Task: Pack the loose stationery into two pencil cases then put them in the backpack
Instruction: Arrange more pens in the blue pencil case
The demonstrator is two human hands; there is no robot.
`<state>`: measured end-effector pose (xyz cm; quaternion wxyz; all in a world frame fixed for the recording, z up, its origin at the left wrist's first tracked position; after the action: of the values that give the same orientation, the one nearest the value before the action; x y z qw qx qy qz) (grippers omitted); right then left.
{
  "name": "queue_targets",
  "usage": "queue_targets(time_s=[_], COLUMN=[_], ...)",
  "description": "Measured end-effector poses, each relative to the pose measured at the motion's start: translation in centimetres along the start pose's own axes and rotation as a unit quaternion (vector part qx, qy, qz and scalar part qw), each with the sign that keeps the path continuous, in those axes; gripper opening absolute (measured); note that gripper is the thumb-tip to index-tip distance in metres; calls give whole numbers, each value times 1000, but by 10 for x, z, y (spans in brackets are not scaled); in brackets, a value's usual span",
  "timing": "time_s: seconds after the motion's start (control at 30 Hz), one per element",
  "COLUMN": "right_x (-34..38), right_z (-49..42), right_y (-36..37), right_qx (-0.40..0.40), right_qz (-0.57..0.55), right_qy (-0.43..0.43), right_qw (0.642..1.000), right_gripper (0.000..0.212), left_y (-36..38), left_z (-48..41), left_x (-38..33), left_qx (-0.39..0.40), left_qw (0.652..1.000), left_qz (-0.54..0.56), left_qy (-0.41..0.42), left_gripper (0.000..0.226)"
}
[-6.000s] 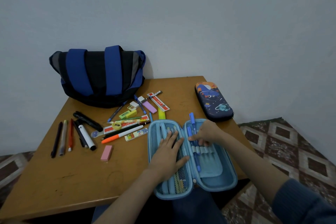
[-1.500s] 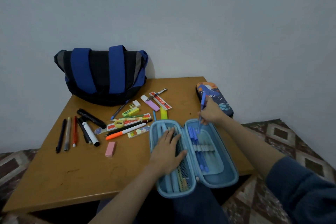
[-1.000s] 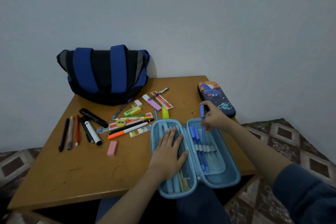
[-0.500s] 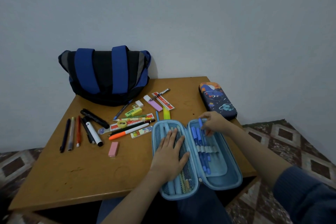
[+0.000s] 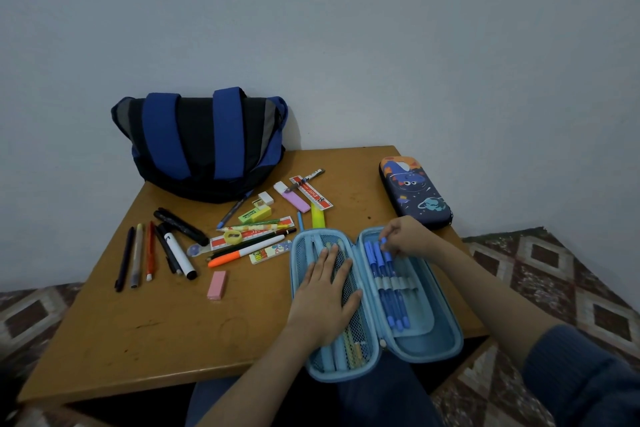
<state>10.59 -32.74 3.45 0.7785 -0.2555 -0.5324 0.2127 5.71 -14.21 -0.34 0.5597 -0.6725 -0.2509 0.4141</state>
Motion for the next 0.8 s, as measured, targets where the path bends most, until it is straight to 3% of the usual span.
queue_targets(time_s=[0.37,0.67,0.8], right_x=[-2,0,5], right_z=[2,5,4], right_y=[-3,5,0], right_qx=[-52,-44,-83], right_qz=[-14,12,26], right_qy=[22,15,-4], right_qw=[998,999,996], right_gripper=[19,25,14], left_y=[0,0,-13], left_z=[0,-1,-1], left_x=[0,1,0], left_qx=[2,2,-16], left_qw=[1000,1000,995], left_qz=[3,11,95], left_qy=[-3,-3,-14], left_gripper=[64,64,66])
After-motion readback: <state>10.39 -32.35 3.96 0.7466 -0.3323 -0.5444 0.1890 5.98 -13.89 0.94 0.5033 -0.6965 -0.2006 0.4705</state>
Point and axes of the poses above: each hand's wrist, its own z-axis away from the middle knuckle, its own y-axis out of the palm, x = y × z, the point moved 5 cm from there along -z, towards the middle knuckle, and after that the axes turned 2 degrees about -x, right-handed, at the moved point
